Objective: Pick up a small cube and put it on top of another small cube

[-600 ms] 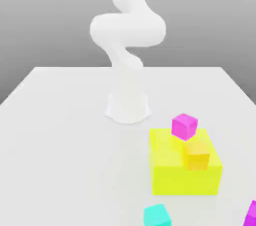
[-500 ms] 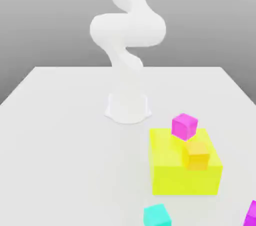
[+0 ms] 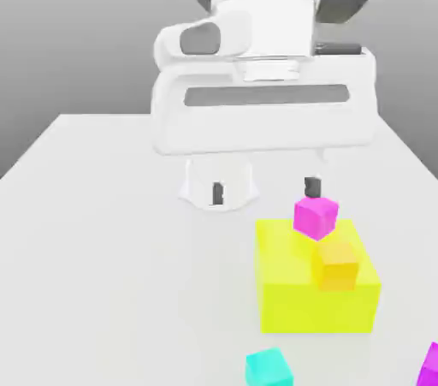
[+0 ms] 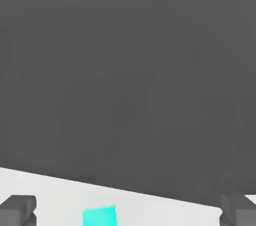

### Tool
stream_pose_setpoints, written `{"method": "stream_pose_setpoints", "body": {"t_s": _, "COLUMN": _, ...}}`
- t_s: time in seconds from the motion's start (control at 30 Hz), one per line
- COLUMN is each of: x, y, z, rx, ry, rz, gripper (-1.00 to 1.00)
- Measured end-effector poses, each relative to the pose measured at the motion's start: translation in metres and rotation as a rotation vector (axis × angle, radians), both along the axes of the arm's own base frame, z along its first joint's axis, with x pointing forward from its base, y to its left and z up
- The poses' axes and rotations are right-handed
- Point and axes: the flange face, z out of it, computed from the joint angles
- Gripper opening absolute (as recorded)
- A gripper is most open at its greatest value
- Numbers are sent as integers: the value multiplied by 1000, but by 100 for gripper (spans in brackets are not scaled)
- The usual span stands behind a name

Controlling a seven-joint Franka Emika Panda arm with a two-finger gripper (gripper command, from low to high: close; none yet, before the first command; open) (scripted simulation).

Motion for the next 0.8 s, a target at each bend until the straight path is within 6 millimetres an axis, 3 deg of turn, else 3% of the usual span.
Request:
{"method": "stream_pose_setpoints", "body": {"t_s": 0.13, "x": 0, "y": 9, "z": -75, "rx": -17, "ry": 104, "rz": 43, "gripper": 0}}
{"method": "stream_pose_setpoints", "body": {"t_s": 0.3, "x": -14, "y": 17, "z": -167, "rx": -37, "ry": 230, "rz": 92, "gripper": 0}}
{"method": "stream_pose_setpoints", "body": {"t_s": 0.43, "x": -17, "y": 18, "z": -224, "rx": -40, "ry": 251, "rz": 101, "gripper": 0}}
{"method": "stream_pose_setpoints", "body": {"t_s": 0.47, "x": -17, "y": 18, "z": -237, "rx": -40, "ry": 252, "rz": 102, "gripper": -100}}
{"method": "stream_pose_setpoints", "body": {"t_s": 0.67, "x": -18, "y": 18, "z": -244, "rx": -40, "ry": 253, "rz": 102, "gripper": -100}}
{"method": "stream_pose_setpoints", "body": {"t_s": 0.8, "x": -17, "y": 18, "z": -209, "rx": -40, "ry": 253, "rz": 102, "gripper": -100}}
